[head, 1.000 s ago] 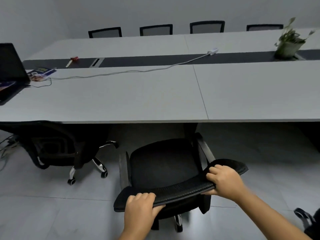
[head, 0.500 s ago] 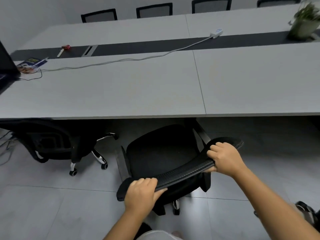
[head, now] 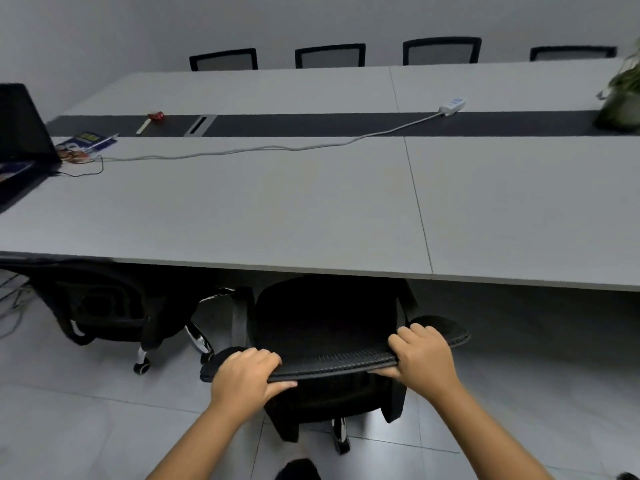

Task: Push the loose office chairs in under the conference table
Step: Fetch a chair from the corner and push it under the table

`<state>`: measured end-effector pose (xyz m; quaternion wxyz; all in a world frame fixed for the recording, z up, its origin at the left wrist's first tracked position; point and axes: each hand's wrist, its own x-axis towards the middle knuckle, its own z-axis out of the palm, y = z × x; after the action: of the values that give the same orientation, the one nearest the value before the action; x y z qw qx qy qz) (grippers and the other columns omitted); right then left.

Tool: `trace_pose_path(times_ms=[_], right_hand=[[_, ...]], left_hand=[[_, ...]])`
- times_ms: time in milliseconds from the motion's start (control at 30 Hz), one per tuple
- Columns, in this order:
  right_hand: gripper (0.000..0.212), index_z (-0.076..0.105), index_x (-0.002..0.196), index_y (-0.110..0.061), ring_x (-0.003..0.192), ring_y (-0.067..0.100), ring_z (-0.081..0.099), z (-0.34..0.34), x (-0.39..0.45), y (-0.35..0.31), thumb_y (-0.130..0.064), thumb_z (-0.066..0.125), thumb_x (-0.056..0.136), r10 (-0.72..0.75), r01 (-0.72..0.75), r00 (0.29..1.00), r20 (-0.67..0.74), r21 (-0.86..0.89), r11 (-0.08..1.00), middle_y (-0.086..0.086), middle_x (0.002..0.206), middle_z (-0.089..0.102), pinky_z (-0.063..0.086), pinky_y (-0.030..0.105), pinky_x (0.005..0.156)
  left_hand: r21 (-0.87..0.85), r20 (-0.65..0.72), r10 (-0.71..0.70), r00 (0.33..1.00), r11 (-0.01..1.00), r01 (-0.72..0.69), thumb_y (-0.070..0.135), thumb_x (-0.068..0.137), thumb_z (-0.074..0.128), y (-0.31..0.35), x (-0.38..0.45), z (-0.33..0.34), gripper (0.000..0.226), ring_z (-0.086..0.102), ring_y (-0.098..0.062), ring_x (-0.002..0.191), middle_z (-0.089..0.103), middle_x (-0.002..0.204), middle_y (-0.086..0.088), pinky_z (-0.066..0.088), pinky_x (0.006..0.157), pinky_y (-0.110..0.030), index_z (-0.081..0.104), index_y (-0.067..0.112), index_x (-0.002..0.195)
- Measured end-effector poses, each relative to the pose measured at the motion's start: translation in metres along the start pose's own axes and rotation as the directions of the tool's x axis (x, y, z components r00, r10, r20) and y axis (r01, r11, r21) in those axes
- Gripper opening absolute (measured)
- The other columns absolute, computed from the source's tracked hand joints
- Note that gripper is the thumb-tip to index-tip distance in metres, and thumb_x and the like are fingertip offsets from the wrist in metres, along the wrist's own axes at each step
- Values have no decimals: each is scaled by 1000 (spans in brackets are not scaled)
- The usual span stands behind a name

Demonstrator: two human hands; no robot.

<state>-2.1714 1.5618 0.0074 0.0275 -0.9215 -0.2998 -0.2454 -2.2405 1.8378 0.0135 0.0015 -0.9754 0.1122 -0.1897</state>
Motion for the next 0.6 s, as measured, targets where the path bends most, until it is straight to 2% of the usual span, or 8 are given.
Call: trace_pose_path(times_ms=[100, 167, 267, 400, 500, 600], right_hand=[[62, 46, 51, -15, 44, 17, 42, 12, 25, -3, -68, 29, 79, 6, -6, 1000, -2, -12, 1000, -1, 47, 43, 17, 28, 54], [63, 44, 56, -15, 45, 18, 42, 24, 40, -1, -63, 18, 87, -6, 6, 1000, -18, -19, 1000, -1, 48, 44, 17, 29, 53], [52, 32, 66, -18, 53, 18, 36, 41, 62, -1, -61, 12, 89, -1, 0, 1000, -31, -47, 999, -1, 50, 45, 17, 30, 53], [51, 30, 66, -17, 51, 18, 36, 56, 87, -6, -60, 19, 89, 37, -41, 997, -60, -61, 997, 0, 50, 45, 17, 29, 54], [49, 31, 66, -16, 56, 17, 28, 66, 100, -9, -59, 27, 88, 43, -50, 994, -104, -68, 996, 2, 51, 45, 18, 27, 54], [50, 33, 63, -16, 49, 18, 33, 72, 105, -14, -60, 30, 87, 42, -55, 989, -139, -94, 994, 2, 49, 45, 19, 26, 53]], left_hand=[[26, 53, 31, 998, 999, -33, 68, 62, 55, -26, 26, 6, 45, 49, -5, 45, 52, 50, 12, 31, 58, -22, 55, 24, 54], [38, 44, 74, 996, 996, -75, 65, 48, 67, -42, 42, 15, 44, 48, -7, 47, 52, 52, 11, 29, 59, -25, 54, 23, 53], [45, -14, 110, 994, 993, -110, 65, 58, 47, -69, 65, 31, 43, 34, -5, 59, 52, 52, 10, 27, 57, -25, 53, 23, 53], [20, -58, 151, 987, 988, -150, 64, 44, 62, -100, 94, 47, 47, 27, -9, 63, 54, 56, 6, 27, 57, -26, 53, 19, 56], [-2, -119, 184, 976, 983, -186, 67, 60, 48, -121, 113, 60, 48, 32, -9, 60, 54, 55, 6, 26, 57, -27, 42, 20, 67], [-36, -176, 219, 960, 973, -229, 69, 76, 30, -135, 119, 71, 49, 35, -11, 54, 51, 51, 5, 24, 54, -26, 34, 20, 69]])
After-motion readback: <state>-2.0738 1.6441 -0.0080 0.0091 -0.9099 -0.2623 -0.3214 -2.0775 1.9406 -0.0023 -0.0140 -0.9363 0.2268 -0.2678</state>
